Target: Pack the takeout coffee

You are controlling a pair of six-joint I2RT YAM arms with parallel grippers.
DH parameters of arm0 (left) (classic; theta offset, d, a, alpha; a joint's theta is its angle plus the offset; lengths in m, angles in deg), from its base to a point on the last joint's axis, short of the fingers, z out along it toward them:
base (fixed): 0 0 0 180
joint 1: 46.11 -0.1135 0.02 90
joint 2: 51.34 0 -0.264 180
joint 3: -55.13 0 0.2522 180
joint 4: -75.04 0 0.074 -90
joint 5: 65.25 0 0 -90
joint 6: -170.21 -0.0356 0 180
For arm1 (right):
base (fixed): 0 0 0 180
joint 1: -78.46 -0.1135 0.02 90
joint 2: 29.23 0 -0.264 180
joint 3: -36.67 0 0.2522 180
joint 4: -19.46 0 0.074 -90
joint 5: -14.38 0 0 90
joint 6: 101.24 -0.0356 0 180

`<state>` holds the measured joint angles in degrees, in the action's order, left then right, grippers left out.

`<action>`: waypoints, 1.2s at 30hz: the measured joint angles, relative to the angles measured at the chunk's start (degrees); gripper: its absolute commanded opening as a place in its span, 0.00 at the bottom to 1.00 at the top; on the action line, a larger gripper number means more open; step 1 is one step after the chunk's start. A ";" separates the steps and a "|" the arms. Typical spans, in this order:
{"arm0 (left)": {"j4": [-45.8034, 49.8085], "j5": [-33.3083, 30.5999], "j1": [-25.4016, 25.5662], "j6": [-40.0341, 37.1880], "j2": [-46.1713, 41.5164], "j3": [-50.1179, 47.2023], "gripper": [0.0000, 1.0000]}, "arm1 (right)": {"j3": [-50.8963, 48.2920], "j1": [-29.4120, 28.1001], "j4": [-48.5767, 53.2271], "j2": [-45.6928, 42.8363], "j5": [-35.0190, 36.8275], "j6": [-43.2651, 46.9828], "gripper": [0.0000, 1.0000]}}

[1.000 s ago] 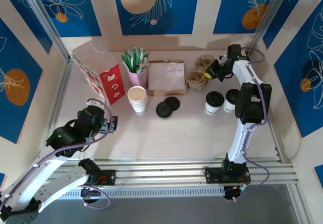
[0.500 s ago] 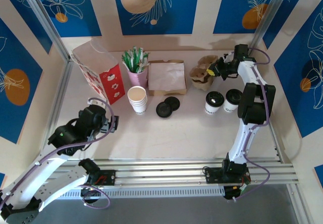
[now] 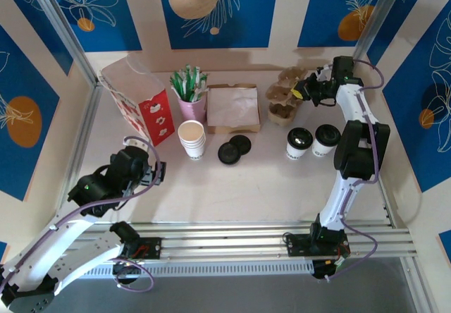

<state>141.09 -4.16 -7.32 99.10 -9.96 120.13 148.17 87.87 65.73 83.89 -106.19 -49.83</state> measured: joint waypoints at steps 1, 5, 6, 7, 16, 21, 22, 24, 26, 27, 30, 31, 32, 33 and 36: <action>0.00 -0.02 0.00 0.00 0.00 0.00 1.00 | -0.02 -0.02 0.00 -0.79 -0.13 -0.20 0.00; -0.02 -0.02 0.00 0.00 -0.42 0.00 1.00 | -1.66 -0.79 -0.42 -6.43 0.35 -1.05 0.00; -0.04 -0.02 0.00 0.00 -0.66 0.00 1.00 | -2.56 -1.18 -0.39 -8.39 0.66 -1.22 0.00; -0.15 -0.02 0.00 0.00 -1.03 0.00 1.00 | -3.89 -1.81 -0.57 -10.91 1.16 -1.55 0.00; -0.39 -0.13 -0.15 0.26 -6.49 0.09 1.00 | -22.29 -12.59 -1.90 -37.22 6.93 -3.04 0.00; 1.05 -1.79 -0.39 1.95 -7.72 5.51 1.00 | -31.54 -22.45 0.55 -47.67 11.54 -1.51 0.00; 1.29 -2.32 -0.44 2.23 -7.41 7.93 1.00 | -33.38 -24.90 1.22 -49.53 13.14 -1.01 0.00; 1.42 -3.63 -0.44 2.51 -6.05 13.05 1.00 | -36.63 -28.85 2.82 -52.94 15.61 -0.48 0.00; 1.22 -5.38 -0.52 2.58 -3.58 18.45 1.00 | -40.04 -31.80 4.26 -56.52 17.84 -0.33 0.00; 1.09 -6.19 -0.61 2.54 -2.16 20.63 1.00 | -41.70 -32.70 4.85 -58.21 18.67 -0.42 0.00; 0.94 -7.87 -1.84 1.97 3.21 26.38 1.00 | -47.08 -35.34 5.66 -63.06 20.65 -0.94 0.00; 0.94 -8.17 -2.86 1.81 5.20 28.13 1.00 | -48.74 -36.54 6.05 -64.46 21.64 -1.11 0.00; 1.11 -8.31 -4.35 1.70 7.37 30.03 0.99 | -50.34 -38.03 6.47 -65.68 22.58 -1.31 0.00; 1.31 -8.37 -5.86 1.68 9.05 31.69 0.99 | -51.67 -39.30 6.84 -66.71 23.37 -1.51 0.00; 1.86 -6.88 -13.07 1.79 14.27 36.76 0.98 | -55.17 -41.99 7.50 -69.31 25.11 -2.29 0.00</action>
<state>142.95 -11.04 -20.39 100.89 4.32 156.89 93.00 45.88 73.23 14.58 -81.08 -52.13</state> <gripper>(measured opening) 0.982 0.056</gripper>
